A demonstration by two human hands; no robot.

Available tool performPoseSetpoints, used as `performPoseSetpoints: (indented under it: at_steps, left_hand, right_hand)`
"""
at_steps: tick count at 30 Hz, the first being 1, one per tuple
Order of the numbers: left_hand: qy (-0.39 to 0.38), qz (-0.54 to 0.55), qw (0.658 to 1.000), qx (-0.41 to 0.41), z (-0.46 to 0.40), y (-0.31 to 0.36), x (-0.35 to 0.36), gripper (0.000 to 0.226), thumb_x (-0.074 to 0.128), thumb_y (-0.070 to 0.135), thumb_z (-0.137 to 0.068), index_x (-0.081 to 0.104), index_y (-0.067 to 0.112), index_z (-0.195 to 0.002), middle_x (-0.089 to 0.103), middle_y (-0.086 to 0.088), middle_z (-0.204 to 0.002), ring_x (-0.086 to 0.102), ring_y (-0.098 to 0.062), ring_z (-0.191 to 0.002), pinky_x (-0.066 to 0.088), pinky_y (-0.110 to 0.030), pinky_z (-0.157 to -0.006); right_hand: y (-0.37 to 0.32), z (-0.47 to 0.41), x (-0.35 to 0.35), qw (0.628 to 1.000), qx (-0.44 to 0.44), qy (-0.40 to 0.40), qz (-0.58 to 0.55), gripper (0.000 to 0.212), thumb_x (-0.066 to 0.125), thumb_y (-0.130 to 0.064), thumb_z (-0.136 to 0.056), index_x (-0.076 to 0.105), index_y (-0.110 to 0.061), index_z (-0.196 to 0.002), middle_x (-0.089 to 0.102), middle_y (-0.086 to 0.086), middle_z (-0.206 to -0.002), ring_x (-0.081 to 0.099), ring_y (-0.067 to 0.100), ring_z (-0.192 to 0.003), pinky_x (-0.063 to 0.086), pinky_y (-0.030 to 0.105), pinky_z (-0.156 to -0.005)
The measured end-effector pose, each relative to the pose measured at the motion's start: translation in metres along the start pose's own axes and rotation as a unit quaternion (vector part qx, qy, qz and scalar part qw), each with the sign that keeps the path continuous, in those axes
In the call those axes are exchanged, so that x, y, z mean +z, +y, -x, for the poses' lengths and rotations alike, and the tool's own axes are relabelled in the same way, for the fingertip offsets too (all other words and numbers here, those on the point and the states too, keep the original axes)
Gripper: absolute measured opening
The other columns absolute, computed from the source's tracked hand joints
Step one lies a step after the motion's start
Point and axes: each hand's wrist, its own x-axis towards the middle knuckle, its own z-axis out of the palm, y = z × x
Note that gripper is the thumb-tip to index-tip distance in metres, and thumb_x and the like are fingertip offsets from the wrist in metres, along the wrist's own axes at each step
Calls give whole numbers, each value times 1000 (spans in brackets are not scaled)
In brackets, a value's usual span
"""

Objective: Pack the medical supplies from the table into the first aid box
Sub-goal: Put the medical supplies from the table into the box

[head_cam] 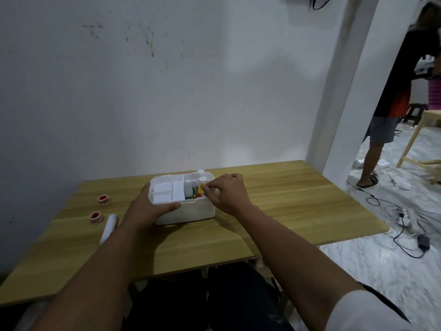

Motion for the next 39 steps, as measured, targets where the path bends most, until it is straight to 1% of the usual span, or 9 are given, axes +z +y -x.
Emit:
performPoseSetpoints:
  at_steps: [6, 12, 17, 20, 22, 24, 29, 34, 39]
  left_hand:
    - [0, 11, 1000, 4, 2, 5, 2, 101, 92, 62, -61, 38, 48, -145, 54, 13, -141, 50, -15, -118, 51, -38, -86]
    - [9, 37, 999, 12, 8, 23, 10, 100, 96, 53, -60, 45, 41, -146, 58, 21, -123, 56, -9, -110, 48, -28, -76]
    - [-28, 75, 997, 9, 11, 35, 14, 97, 98, 47, -59, 48, 46, -142, 60, 28, -122, 56, 5, -111, 49, -19, -73]
    - [-104, 112, 988, 18, 11, 46, 11, 82, 93, 30, -76, 47, 41, -143, 59, 27, -124, 57, 4, -111, 50, -8, -70]
    - [-120, 105, 987, 7, 11, 49, 4, 72, 82, 37, -87, 44, 42, -148, 54, 27, -127, 56, 0, -108, 54, -19, -73]
    - [-42, 94, 994, -30, 6, 41, -8, 69, 74, 44, -93, 44, 35, -154, 56, 18, -135, 63, -11, -106, 57, -34, -80]
    - [198, -161, 962, -100, -3, -16, -76, 38, 64, 29, -95, 69, 24, -132, 71, -4, -129, 66, -30, -115, 49, -36, -88]
    - [116, -300, 930, -177, 2, -69, -120, 39, 76, 38, -81, 76, 25, -118, 73, -6, -123, 67, -29, -110, 54, -35, -86]
    - [113, -303, 938, -126, -10, -83, -116, 20, 81, 36, -86, 84, 25, -103, 78, -6, -111, 69, -29, -101, 52, -34, -79]
  right_hand:
    - [11, -12, -2, 972, 110, 46, -202, 47, 57, -62, -92, 75, -23, -111, 73, -6, -111, 65, 14, -103, 54, 43, -89]
    - [29, -24, -5, 904, 228, -224, -285, 134, 85, -73, -54, 21, -25, -161, 39, 2, -160, 46, 25, -140, 44, 44, -112]
    - [51, -25, 3, 890, 221, -244, -315, 122, 94, -67, -45, 43, -32, -150, 59, -13, -137, 59, 14, -125, 51, 38, -104]
    - [58, -25, -6, 879, 205, -250, -350, 92, 98, -49, -54, 55, -35, -133, 68, -15, -120, 66, 11, -110, 58, 28, -80]
    - [60, -26, -17, 876, 207, -257, -351, 84, 96, -37, -63, 52, -35, -134, 65, -17, -118, 65, 9, -105, 52, 16, -59]
    - [62, -29, -21, 876, 215, -263, -343, 88, 95, -35, -66, 46, -35, -140, 63, -14, -120, 63, 17, -107, 49, 13, -51]
    - [67, -28, -14, 875, 231, -267, -331, 110, 95, -48, -60, 37, -33, -152, 58, -6, -137, 59, 21, -117, 51, 23, -62]
    - [70, -29, -8, 879, 236, -255, -328, 124, 96, -57, -50, 35, -33, -154, 58, -4, -139, 59, 23, -120, 51, 27, -71]
    - [68, -34, -5, 876, 236, -251, -337, 114, 94, -48, -56, 37, -32, -153, 60, -6, -134, 62, 10, -107, 49, 23, -67]
